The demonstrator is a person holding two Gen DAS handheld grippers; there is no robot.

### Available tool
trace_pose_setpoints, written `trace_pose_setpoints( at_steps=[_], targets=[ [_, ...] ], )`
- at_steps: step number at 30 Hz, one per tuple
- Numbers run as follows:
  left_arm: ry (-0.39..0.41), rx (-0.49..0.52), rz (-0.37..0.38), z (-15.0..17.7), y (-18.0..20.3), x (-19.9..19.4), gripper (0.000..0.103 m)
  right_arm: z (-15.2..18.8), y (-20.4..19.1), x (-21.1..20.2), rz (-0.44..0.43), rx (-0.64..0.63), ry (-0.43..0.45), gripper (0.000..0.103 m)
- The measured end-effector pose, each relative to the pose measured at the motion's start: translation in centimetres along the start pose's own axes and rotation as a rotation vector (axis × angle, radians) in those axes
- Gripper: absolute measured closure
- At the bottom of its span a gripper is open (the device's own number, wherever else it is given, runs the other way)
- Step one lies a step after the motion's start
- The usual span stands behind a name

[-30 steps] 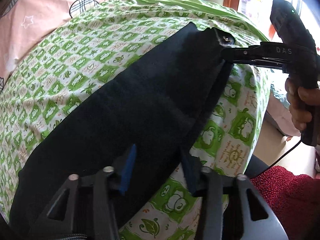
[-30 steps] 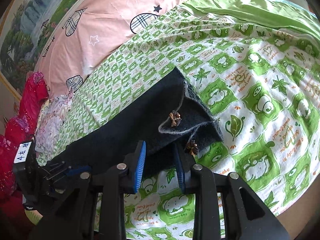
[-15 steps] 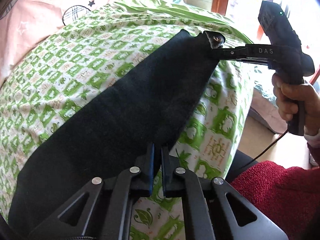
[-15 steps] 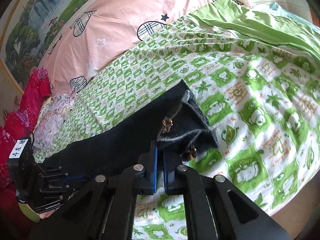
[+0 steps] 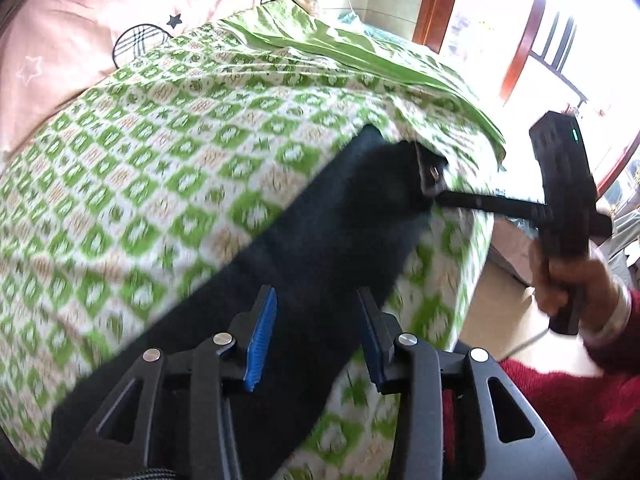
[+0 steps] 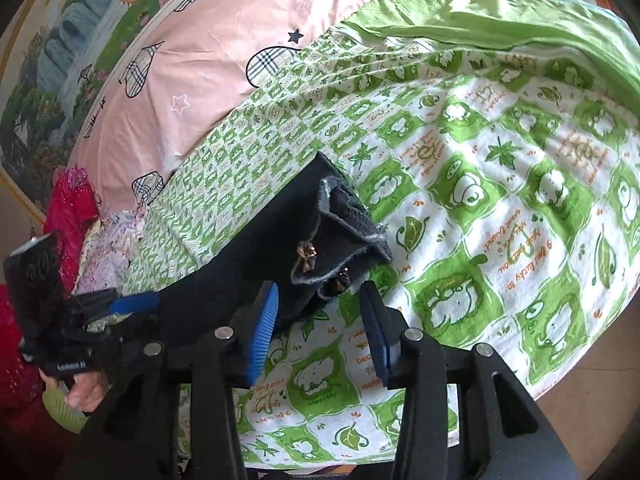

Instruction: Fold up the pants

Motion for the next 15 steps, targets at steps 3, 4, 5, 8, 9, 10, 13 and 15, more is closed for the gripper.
trace_pose_setpoints(
  at_steps=[3, 4, 5, 8, 9, 10, 13, 15],
  targets=[
    [-0.029, -0.016, 0.036, -2.5, -0.8, 2.0, 0.055, 0.0, 0.3, 0.7, -0.027, 0.046, 0.001, 0.059],
    [-0.041, -0.018, 0.048, -3.3, -1.0, 2.8, 0.055, -0.1, 0.4, 1.0, -0.038, 0.057, 0.007, 0.059],
    [-0.056, -0.02, 0.06, -4.2, -1.2, 3.8, 0.052, -0.2, 0.5, 1.2, -0.049, 0.064, 0.011, 0.059],
    [-0.094, -0.005, 0.079, -6.6, -1.4, 6.4, 0.044, -0.3, 0.6, 1.6, -0.057, 0.071, 0.025, 0.069],
    [-0.108, 0.003, 0.085, -7.2, -1.4, 7.3, 0.043, -0.3, 0.7, 1.7, -0.039, 0.06, 0.029, 0.083],
    [-0.126, 0.009, 0.087, -7.8, -1.4, 8.3, 0.043, -0.3, 0.9, 1.7, -0.03, 0.056, 0.03, 0.087],
    [-0.175, 0.02, 0.103, -9.2, -1.3, 11.4, 0.043, -0.2, 1.6, 1.5, -0.069, 0.075, 0.041, 0.091],
    [-0.184, 0.024, 0.133, -9.6, -0.8, 12.4, 0.047, -0.2, 1.7, 1.5, -0.074, 0.07, 0.044, 0.092]
  ],
)
Point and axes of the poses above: each gripper's, at about its wrist camera, not at the fingertips, and x roughly the way its jaws point, y to its right, z to its underside, the point moved 5 cm from there along x, roughly the way its jaws point, and after that the axes turned 7 degrees about z, right-handed, at the moved point
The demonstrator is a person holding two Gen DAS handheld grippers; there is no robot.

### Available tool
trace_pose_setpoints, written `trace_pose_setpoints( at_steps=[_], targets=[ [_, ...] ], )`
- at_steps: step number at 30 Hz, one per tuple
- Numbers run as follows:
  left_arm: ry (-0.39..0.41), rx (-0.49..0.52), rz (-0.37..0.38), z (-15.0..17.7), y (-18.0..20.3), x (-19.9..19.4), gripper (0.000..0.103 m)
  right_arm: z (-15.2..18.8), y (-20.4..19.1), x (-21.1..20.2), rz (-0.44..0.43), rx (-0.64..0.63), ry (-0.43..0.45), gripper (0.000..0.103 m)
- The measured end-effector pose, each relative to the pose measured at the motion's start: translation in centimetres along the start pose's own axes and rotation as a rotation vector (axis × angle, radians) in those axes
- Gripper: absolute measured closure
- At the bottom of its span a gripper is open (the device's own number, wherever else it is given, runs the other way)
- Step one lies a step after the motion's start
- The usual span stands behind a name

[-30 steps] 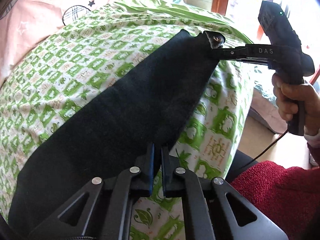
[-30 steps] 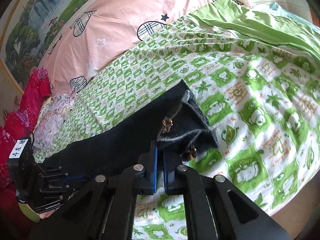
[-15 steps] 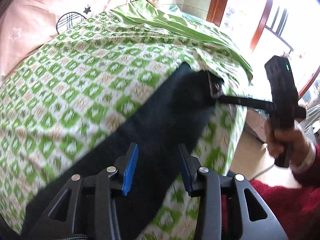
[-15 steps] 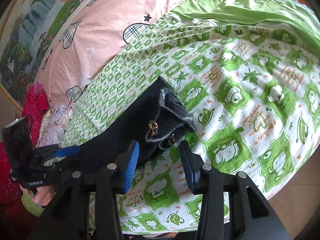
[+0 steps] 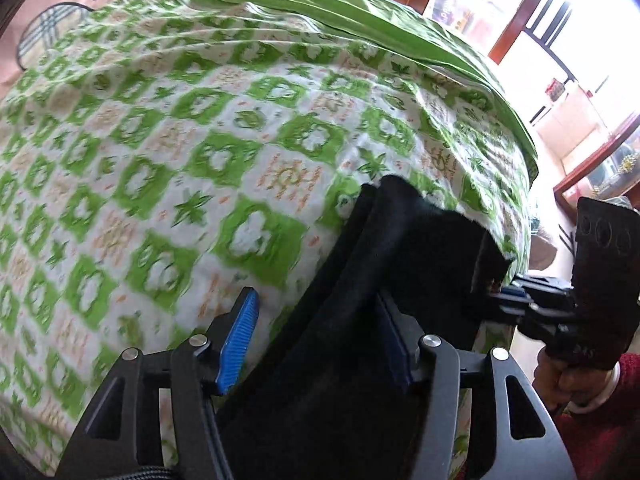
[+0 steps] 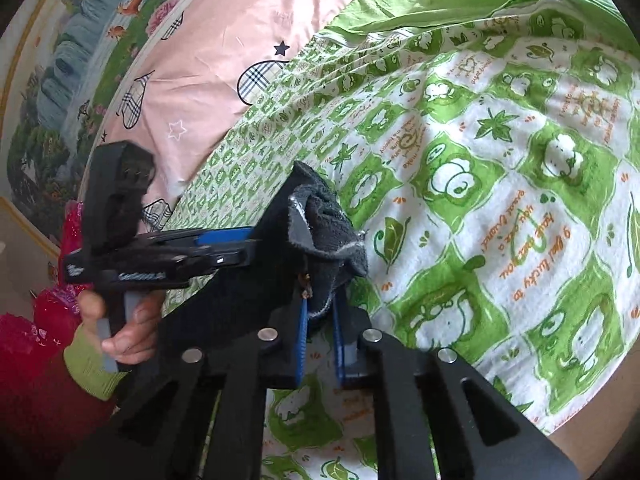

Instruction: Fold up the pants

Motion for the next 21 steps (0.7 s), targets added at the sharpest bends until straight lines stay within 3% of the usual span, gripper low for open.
trace_pose_setpoints(
  at_steps=[1, 3, 6, 12, 21],
  targets=[
    [0.0, 0.006, 0.018, -0.4, 0.2, 0.4, 0.051, 0.0, 0.0, 0.0, -0.003, -0.002, 0.001, 0.092],
    [-0.005, 0.007, 0.077, -1.0, 0.7, 0.9, 0.075, 0.0, 0.0, 0.1, -0.008, -0.002, 0.004, 0.092],
    [-0.003, 0.037, 0.099, -1.5, 1.5, 1.0, 0.089, 0.0, 0.0, 0.0, -0.016, -0.009, 0.006, 0.092],
    [0.079, 0.017, 0.122, -1.1, 1.6, -1.8, 0.093, -0.8, -1.8, -1.3, -0.114, -0.039, 0.023, 0.092],
    [0.312, -0.048, 0.153, 2.3, 2.1, -12.7, 0.093, -1.0, -11.7, -3.8, -0.458, -0.211, 0.0, 0.092]
  ],
)
Point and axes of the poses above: each gripper's, at about its wrist camera, not at the fingertips, and x roughly the way its jaws point, y to its right, z to its underside, the point moved 5 cm from there along x, roughly the way its jaws point, and after that the axes turned 7 degrees about z, right-handed, at the moved point
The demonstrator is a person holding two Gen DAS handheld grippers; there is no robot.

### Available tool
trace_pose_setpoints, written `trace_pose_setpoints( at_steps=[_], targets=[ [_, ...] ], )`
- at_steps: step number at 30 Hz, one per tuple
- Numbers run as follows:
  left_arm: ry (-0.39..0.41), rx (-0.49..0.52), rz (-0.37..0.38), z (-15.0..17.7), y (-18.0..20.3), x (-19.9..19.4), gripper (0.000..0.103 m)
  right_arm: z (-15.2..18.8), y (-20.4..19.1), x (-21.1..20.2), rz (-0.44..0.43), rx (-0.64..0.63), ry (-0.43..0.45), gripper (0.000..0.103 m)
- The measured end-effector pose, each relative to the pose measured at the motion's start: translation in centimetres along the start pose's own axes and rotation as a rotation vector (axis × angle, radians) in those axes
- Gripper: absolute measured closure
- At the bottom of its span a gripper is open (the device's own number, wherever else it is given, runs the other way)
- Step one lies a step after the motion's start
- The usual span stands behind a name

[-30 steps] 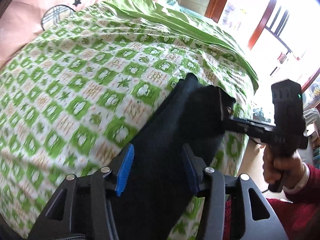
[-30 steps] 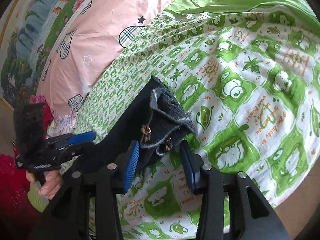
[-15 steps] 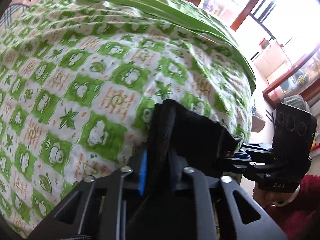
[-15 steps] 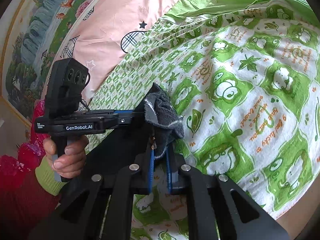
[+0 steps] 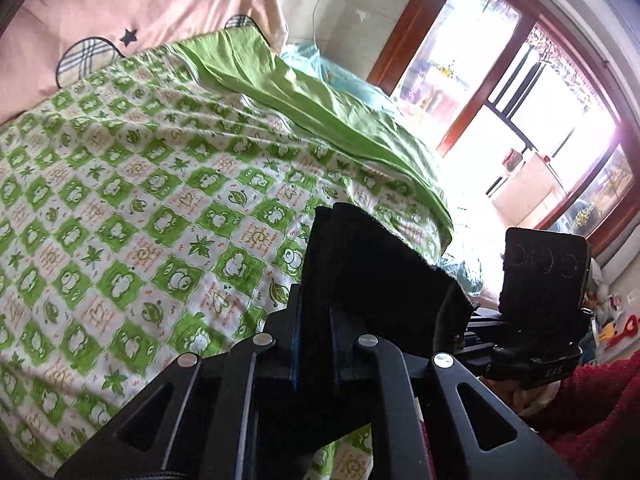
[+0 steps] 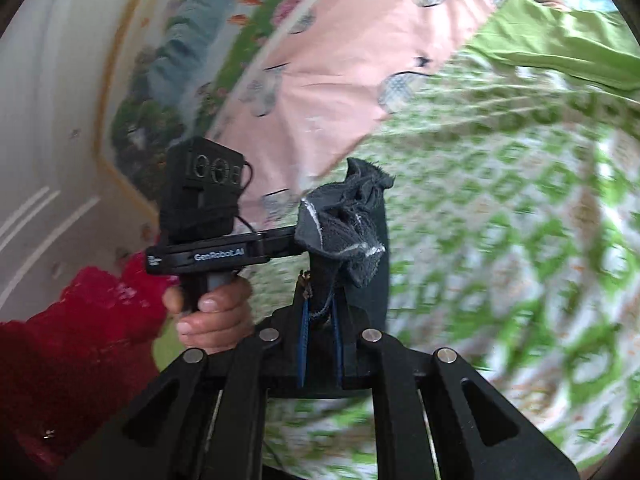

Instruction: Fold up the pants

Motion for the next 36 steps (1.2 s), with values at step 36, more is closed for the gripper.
trace_pose_setpoints(
  at_steps=[36],
  targets=[
    [0.242, -0.434, -0.201, 18.3, -10.1, -11.8, 0.099, 10.3, -7.9, 17.2, -0.036, -0.259, -0.502, 0.091]
  ],
)
Point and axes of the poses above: each gripper's, at about its wrist camera, not at the fingertips, and x roughly the way its jaws point, y to its right, z to its underside, the point moved 5 cm from there along x, roughly the way its jaws point, and after that the axes turned 7 degrees about z, right-handed, at the moved point
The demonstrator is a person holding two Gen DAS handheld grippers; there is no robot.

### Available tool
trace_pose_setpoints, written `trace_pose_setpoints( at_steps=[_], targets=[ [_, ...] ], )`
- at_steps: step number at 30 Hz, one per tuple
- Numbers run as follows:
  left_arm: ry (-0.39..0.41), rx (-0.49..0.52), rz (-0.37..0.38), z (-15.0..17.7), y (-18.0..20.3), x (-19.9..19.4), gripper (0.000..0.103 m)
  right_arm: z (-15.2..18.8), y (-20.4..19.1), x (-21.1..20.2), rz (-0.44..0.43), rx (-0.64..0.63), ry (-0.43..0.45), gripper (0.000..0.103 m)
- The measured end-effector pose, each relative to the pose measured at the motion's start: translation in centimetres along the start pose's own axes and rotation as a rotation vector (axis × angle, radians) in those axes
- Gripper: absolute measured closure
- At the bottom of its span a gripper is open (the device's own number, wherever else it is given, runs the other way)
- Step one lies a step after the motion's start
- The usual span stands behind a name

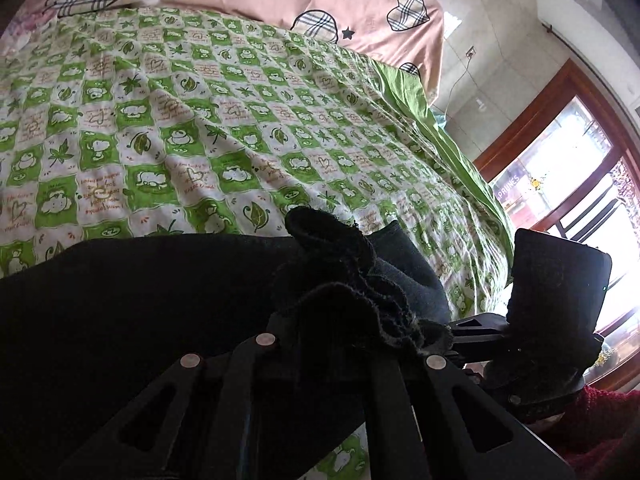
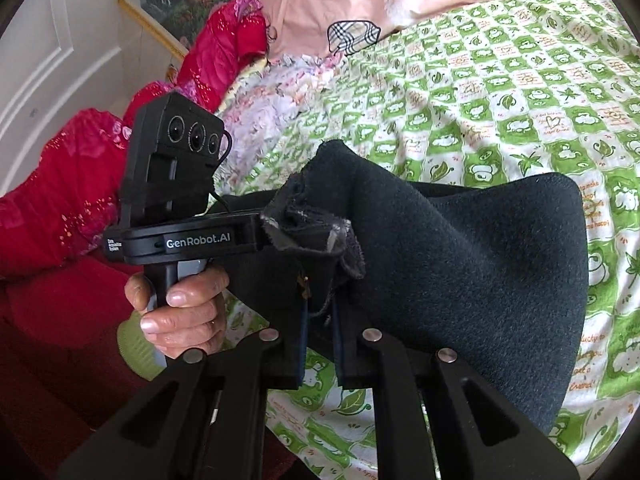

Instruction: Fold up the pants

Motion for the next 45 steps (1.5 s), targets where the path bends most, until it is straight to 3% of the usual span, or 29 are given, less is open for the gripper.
trace_pose_setpoints(
  at_steps=[11, 13, 15, 18, 19, 21, 23, 34, 37, 45],
  targets=[
    [-0.004, -0.088, -0.06, 1.7, -2.1, -0.5, 0.095, 0.5, 0.0, 1.2, 0.04, -0.007, -0.051, 0.087],
    [0.006, -0.106, -0.083, 2.1, -2.4, -1.1, 0.089, 0.6, -0.2, 1.3, 0.034, -0.007, -0.056, 0.083],
    [0.026, -0.126, -0.127, 2.4, -2.8, -1.9, 0.075, 0.5, -0.5, 1.5, 0.02, -0.006, -0.058, 0.073],
    [0.057, -0.144, -0.167, 3.0, -3.0, -3.2, 0.071, 0.5, -1.0, 1.8, 0.02, -0.021, -0.064, 0.07],
    [0.065, -0.146, -0.187, 3.3, -3.0, -3.6, 0.069, 0.5, -1.2, 1.8, 0.021, -0.025, -0.068, 0.07],
    [0.08, -0.149, -0.262, 3.9, -3.0, -4.6, 0.051, 0.5, -1.7, 1.8, 0.014, -0.03, -0.074, 0.07],
    [0.099, -0.158, -0.333, 4.4, -3.1, -5.5, 0.045, 0.5, -2.6, 1.8, -0.01, -0.046, -0.078, 0.069],
    [0.188, -0.32, -0.646, 8.3, -5.5, -12.2, 0.034, -0.7, -5.4, 2.3, -0.02, -0.142, -0.069, 0.066],
    [0.227, -0.371, -0.725, 9.7, -6.3, -14.6, 0.034, -1.2, -5.7, 3.1, -0.029, -0.147, -0.075, 0.06],
    [0.265, -0.499, -0.822, 12.9, -9.1, -19.1, 0.033, -3.7, -8.2, 5.7, -0.072, -0.193, -0.083, 0.055]
  ],
)
Point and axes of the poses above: each gripper's, at about its wrist camera, not at the fingertips, and x roughly the way its jaws point, y to its right, z to its underside, the point moved 5 cm from there along x, roughly the way its jaws point, and after that the axes turned 7 degrees about z, right-handed, at the moved point
